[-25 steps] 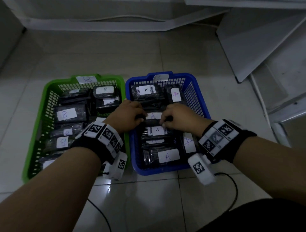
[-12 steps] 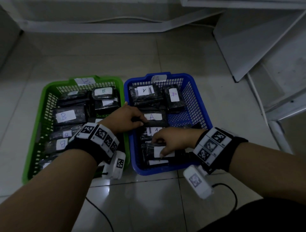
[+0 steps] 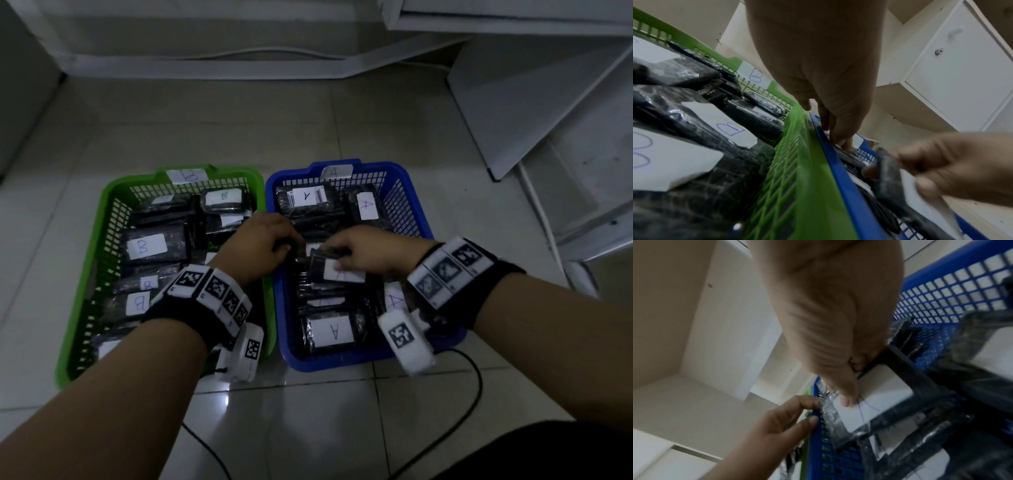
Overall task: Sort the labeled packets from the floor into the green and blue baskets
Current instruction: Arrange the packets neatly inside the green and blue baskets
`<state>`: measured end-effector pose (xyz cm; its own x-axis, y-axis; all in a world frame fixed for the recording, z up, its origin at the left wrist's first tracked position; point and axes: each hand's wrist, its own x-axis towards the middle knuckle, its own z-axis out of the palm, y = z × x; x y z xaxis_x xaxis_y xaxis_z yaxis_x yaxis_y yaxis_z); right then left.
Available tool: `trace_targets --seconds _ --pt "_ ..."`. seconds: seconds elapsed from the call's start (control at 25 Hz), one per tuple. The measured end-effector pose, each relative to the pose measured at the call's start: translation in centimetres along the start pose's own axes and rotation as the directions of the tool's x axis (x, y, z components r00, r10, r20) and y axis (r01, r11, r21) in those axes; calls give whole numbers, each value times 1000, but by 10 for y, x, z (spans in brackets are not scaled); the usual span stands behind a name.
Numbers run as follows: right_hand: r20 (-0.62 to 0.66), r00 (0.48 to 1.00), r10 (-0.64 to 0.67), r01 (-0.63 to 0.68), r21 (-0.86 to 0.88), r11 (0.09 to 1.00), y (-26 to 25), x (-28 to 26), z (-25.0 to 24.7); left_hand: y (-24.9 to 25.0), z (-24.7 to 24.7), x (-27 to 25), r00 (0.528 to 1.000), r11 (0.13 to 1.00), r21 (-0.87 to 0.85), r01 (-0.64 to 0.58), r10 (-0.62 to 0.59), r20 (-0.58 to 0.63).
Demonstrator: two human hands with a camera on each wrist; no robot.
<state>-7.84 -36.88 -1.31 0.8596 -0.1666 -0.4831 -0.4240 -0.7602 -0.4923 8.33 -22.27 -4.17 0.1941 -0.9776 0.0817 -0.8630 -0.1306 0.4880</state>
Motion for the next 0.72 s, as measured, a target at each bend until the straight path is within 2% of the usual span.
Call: trace_targets --seconds 0.12,0.2,0.28,0.4,0.44,0.52,0.56,0.64,0.72 --pt "-168 986 19 -5 85 996 -4 13 13 -1 1 -1 999 999 33 33 -34 16" --pt "-242 970 8 -14 -25 1000 -5 15 35 0 1 -2 999 1000 19 24 -25 43" --pt "-250 968 -9 -12 -82 997 -5 13 45 -1 1 -2 996 998 68 18 -23 87" --pt "-279 957 72 -46 100 994 0 0 21 3 3 -1 977 969 244 -30 -23 211" --pt "-292 949 121 -97 96 991 5 -6 8 4 3 1 972 966 254 -58 -4 235" --pt "-242 951 194 -199 4 980 18 -21 -12 7 3 5 953 973 200 -120 56 298" --pt "-176 960 219 -229 -38 973 24 -28 -14 9 5 9 930 971 179 -156 83 358" --pt "-43 964 261 -265 -142 954 31 -42 -2 13 6 19 866 957 213 -196 67 496" --pt "-15 960 280 -275 -253 927 38 -49 20 17 6 26 840 954 236 -187 30 541"
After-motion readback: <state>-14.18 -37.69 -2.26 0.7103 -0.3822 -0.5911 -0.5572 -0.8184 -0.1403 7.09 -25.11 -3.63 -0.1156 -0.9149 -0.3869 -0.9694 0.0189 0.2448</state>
